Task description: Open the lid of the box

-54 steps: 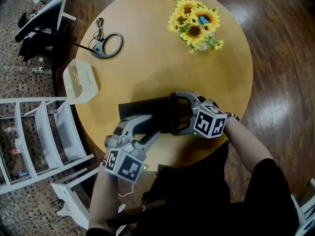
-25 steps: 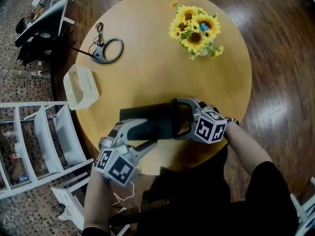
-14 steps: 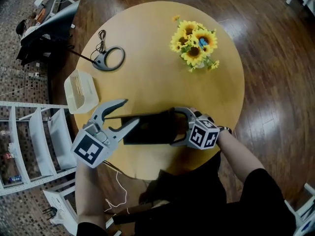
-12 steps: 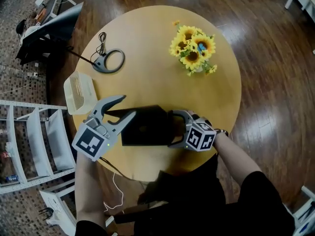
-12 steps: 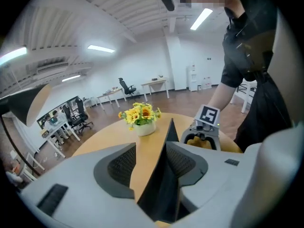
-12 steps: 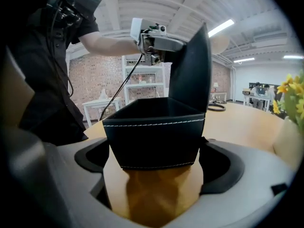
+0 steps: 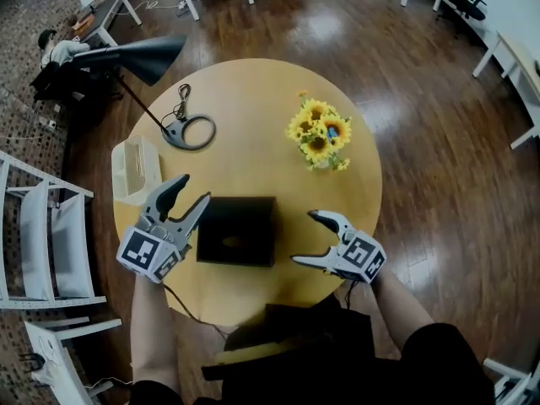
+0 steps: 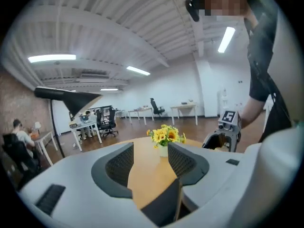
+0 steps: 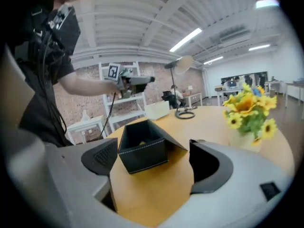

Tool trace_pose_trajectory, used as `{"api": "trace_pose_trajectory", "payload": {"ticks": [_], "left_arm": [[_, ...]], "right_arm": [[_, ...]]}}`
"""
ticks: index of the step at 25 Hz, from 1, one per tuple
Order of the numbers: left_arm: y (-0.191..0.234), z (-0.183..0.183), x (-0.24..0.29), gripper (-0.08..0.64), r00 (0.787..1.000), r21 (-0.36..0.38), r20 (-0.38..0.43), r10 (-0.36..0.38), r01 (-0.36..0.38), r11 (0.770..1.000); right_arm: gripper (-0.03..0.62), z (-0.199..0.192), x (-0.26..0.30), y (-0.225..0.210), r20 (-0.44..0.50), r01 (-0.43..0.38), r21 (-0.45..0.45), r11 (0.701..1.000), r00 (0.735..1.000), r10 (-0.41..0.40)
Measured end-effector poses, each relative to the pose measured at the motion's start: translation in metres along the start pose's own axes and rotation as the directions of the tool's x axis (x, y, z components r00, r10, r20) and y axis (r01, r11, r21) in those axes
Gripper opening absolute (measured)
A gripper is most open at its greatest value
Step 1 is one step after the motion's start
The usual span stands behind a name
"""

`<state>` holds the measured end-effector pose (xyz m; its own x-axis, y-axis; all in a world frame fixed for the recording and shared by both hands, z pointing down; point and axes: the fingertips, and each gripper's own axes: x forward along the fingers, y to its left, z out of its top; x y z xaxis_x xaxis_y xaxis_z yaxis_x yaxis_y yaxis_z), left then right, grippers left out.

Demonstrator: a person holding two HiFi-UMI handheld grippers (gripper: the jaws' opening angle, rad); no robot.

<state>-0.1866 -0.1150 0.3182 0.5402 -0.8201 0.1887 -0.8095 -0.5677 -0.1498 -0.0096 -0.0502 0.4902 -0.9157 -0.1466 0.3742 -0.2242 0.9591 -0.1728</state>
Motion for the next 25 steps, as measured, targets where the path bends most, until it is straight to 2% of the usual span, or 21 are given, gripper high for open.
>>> {"api": "trace_pose_trajectory", "payload": {"ticks": [3,5,7,9,11,12,13,14,15,16,19,25], "left_arm": [[0.014,0.011,-0.043,0.209,0.984,-0.161,0.137,0.114,-0.092,0.983],[0.02,0.017,-0.076,0.18,0.963,-0.219,0.195,0.183,-0.14,0.966],[0.022,0.021,-0.109,0.161,0.94,-0.257,0.238,0.244,-0.182,0.949],[0.024,0.022,-0.141,0.114,0.909,-0.29,0.275,0.313,-0.232,0.929],[0.027,0.02,-0.167,0.105,0.868,-0.33,0.307,0.391,-0.288,0.899],[0.027,0.016,-0.178,0.075,0.845,-0.358,0.319,0.429,-0.311,0.88],[0.027,0.012,-0.188,0.057,0.826,-0.387,0.326,0.46,-0.327,0.862],[0.024,0.007,-0.196,0.057,0.812,-0.412,0.327,0.483,-0.337,0.846],[0.021,0.002,-0.202,0.047,0.803,-0.43,0.325,0.499,-0.345,0.834],[0.016,-0.001,-0.206,0.031,0.798,-0.441,0.322,0.51,-0.351,0.826],[-0.001,-0.008,-0.208,0.031,0.79,-0.461,0.314,0.527,-0.358,0.812],[-0.035,-0.016,-0.213,0.031,0.784,-0.514,0.298,0.544,-0.348,0.784]], "right_arm": [[0.44,0.041,-0.034,-0.01,0.117,0.073,0.045,0.996,0.99,-0.078],[0.437,0.071,-0.047,-0.011,0.187,0.097,0.052,0.994,0.977,-0.105],[0.367,0.104,-0.054,-0.009,0.252,0.112,0.023,0.993,0.961,-0.114],[0.317,0.139,-0.056,-0.004,0.319,0.134,-0.016,0.991,0.94,-0.122],[0.23,0.173,-0.059,-0.003,0.407,0.173,-0.044,0.984,0.902,-0.14],[0.16,0.185,-0.061,-0.004,0.448,0.194,-0.044,0.98,0.881,-0.155],[0.123,0.194,-0.061,-0.005,0.475,0.217,-0.036,0.976,0.863,-0.174],[0.12,0.199,-0.061,-0.006,0.487,0.245,-0.03,0.969,0.85,-0.2],[0.057,0.201,-0.06,-0.008,0.486,0.282,-0.031,0.959,0.843,-0.232],[0.003,0.202,-0.058,-0.01,0.474,0.32,-0.042,0.946,0.84,-0.263],[0.002,0.199,-0.054,-0.015,0.426,0.386,-0.064,0.92,0.845,-0.324],[0.002,0.198,-0.065,-0.009,0.433,0.369,0.03,0.929,0.833,-0.344]]}}
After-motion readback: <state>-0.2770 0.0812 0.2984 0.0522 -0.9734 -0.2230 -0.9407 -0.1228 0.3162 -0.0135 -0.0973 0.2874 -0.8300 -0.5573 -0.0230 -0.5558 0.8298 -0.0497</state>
